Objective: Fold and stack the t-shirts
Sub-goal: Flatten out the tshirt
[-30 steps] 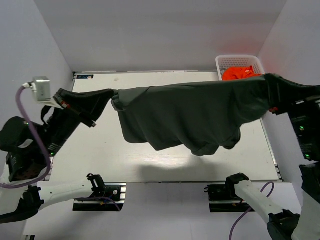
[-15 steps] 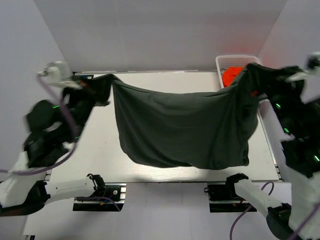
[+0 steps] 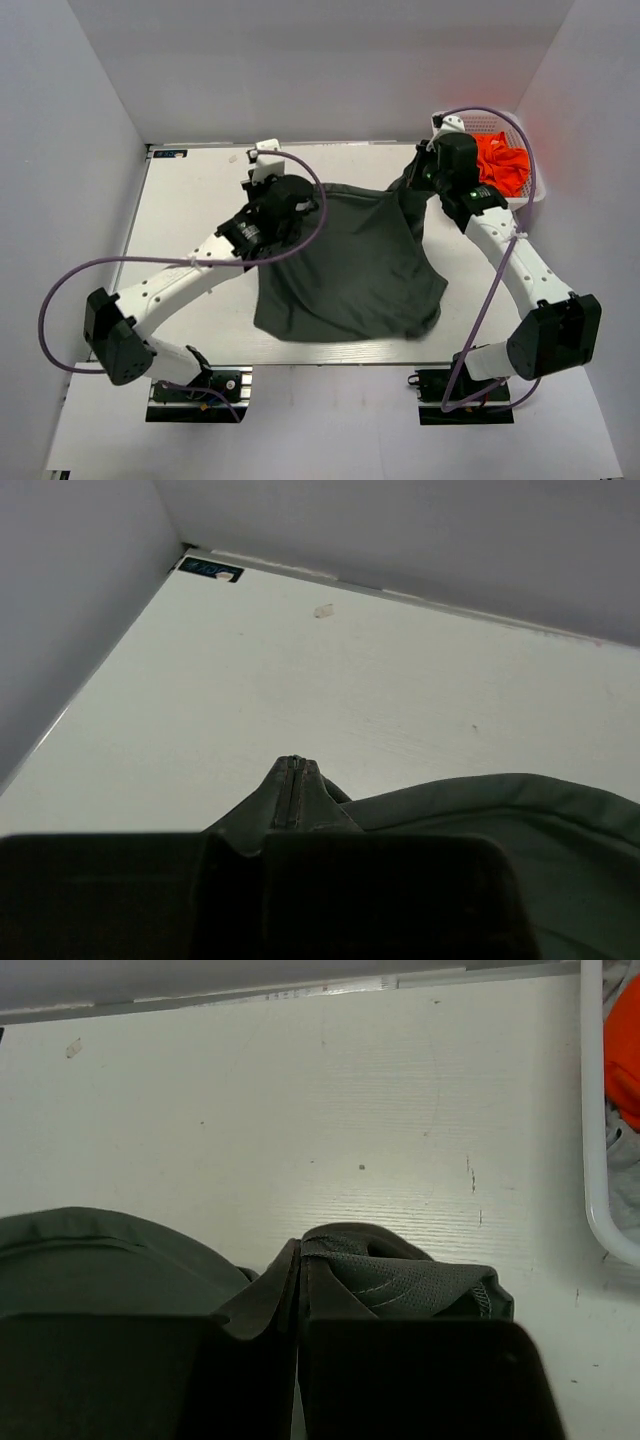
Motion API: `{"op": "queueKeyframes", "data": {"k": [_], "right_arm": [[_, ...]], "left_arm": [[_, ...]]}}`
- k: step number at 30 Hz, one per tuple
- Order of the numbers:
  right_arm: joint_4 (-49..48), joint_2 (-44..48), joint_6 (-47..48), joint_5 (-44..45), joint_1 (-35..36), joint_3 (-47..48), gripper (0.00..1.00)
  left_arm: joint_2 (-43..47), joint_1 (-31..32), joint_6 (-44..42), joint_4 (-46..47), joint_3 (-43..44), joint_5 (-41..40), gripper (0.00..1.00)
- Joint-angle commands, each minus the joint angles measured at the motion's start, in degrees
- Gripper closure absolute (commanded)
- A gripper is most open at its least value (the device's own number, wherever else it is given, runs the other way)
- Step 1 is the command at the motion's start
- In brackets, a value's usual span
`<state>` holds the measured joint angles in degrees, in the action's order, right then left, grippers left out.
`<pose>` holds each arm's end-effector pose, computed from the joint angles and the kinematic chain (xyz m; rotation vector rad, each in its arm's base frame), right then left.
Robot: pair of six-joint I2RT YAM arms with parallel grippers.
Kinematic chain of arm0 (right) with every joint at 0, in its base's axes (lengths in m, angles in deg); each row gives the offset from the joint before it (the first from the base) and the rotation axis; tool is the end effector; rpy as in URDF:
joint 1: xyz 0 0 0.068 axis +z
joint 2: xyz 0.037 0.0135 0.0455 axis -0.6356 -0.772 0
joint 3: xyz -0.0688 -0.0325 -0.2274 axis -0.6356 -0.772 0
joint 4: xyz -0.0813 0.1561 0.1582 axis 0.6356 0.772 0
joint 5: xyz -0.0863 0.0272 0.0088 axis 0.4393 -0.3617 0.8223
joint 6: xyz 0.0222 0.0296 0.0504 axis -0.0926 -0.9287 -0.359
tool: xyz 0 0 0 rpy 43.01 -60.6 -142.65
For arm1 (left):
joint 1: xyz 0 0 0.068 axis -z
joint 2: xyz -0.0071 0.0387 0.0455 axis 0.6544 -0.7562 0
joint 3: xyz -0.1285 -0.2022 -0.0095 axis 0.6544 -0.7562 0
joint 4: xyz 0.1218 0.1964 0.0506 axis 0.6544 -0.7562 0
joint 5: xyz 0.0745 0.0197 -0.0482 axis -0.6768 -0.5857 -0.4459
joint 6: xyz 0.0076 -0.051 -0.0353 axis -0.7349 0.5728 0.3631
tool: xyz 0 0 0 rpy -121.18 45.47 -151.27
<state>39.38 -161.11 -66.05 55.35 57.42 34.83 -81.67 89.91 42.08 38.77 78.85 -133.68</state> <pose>0.3002 0.0935 0.3339 0.0330 1.9385 0.3305 0.2181 -0.1840 0.3362 -0.2432 1.7427 0.3301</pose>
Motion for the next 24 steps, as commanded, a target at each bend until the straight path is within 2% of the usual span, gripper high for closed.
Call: {"op": "queueKeyframes", "data": {"k": [1, 5, 8, 10, 15, 19, 24], "right_arm": [[-8.7, 0.2, 1.2, 2.4, -0.5, 4.6, 1.0], [-8.7, -1.8, 1.9, 4.8, -0.4, 6.5, 1.0], [-6.9, -1.3, 3.4, 7.0, -0.6, 9.4, 1.0], [-6.2, 0.3, 4.6, 7.1, -0.5, 11.4, 1.0], [-4.5, 5.1, 6.0, 4.9, -0.5, 13.4, 1.0], [-2.5, 11.4, 7.8, 4.2, -0.4, 14.3, 1.0], [-0.8, 19.2, 9.0, 2.5, -0.5, 15.3, 1.0]], "left_arm": [[-2.4, -5.9, 1.9, 2.4, 3.8, 0.5, 1.0], [-7.5, -11.3, 6.2, -2.1, 7.7, 2.5, 1.0], [-8.1, -14.5, 6.2, -2.6, 11.2, 3.9, 1.0], [-6.0, -15.2, 3.1, -0.8, 11.2, 6.4, 1.0], [3.3, -15.2, -2.5, 5.0, 9.9, 10.3, 1.0], [11.4, -15.2, -3.1, 5.1, 8.3, 12.0, 1.0], [23.0, -14.1, -4.1, 5.8, 6.8, 20.9, 1.0]]}}
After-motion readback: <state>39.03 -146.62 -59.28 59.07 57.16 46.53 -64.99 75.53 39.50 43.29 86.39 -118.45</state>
